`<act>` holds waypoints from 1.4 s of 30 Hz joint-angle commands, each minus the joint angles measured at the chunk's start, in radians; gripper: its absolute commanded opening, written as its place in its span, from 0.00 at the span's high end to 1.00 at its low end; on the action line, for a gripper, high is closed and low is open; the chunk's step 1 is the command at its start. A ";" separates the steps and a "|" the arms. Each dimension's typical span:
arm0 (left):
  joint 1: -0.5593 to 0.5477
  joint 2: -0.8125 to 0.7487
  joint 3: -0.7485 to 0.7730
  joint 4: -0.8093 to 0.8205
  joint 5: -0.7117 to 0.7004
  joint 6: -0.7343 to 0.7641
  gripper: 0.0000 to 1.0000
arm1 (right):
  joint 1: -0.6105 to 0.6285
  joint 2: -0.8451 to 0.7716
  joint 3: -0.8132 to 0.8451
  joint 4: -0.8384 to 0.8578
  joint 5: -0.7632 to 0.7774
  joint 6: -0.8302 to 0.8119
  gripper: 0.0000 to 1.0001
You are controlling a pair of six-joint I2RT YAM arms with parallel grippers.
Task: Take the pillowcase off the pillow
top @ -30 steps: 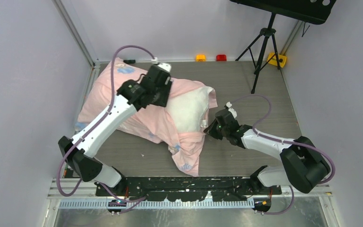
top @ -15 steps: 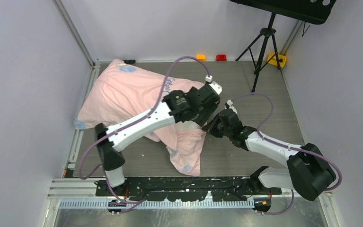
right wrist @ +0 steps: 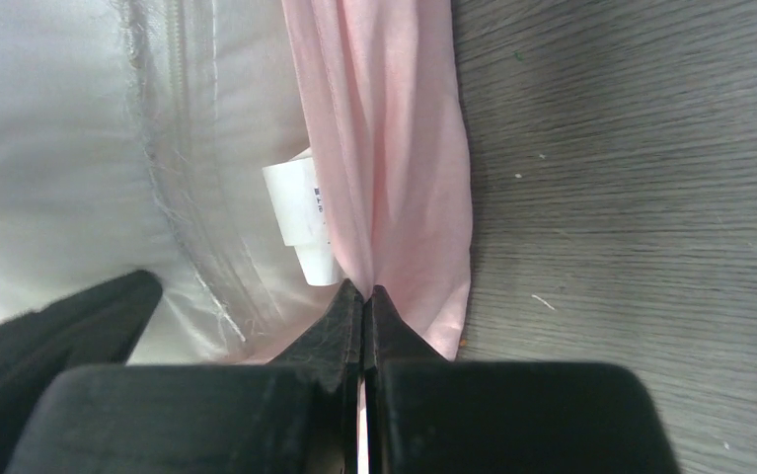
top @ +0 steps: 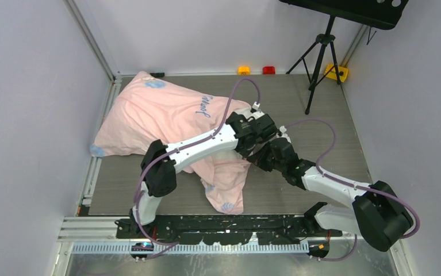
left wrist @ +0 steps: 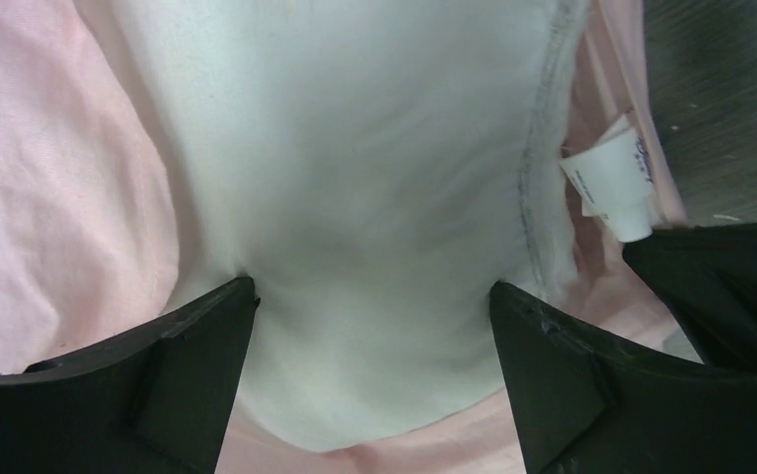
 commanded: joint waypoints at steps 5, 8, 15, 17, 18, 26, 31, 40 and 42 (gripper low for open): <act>0.090 -0.017 -0.054 0.049 -0.089 -0.060 0.74 | 0.003 0.067 -0.012 0.079 -0.062 0.015 1.00; 0.167 -0.079 -0.084 0.142 0.050 -0.048 1.00 | 0.004 0.108 0.001 0.104 -0.107 0.009 1.00; 0.257 -0.240 -0.137 0.398 0.226 -0.042 1.00 | 0.112 0.154 0.125 0.033 -0.196 -0.097 1.00; 0.285 -0.229 -0.119 0.398 0.255 -0.069 1.00 | 0.158 0.134 0.150 -0.009 -0.183 -0.135 1.00; 0.308 -0.221 -0.111 0.397 0.289 -0.090 1.00 | 0.178 0.116 0.156 -0.028 -0.173 -0.148 1.00; 0.456 -0.285 -0.180 0.522 0.522 -0.222 1.00 | 0.220 0.108 0.111 -0.141 -0.173 -0.159 1.00; 0.484 -0.365 -0.226 0.532 0.570 -0.222 1.00 | 0.220 0.099 0.140 -0.270 -0.096 -0.241 0.90; 0.484 -0.528 -0.450 0.596 0.888 -0.126 1.00 | 0.221 -0.135 0.236 -0.257 -0.219 -0.479 0.52; 0.483 -0.568 -0.473 0.587 0.896 -0.120 1.00 | 0.222 -0.162 0.252 -0.242 -0.244 -0.526 0.43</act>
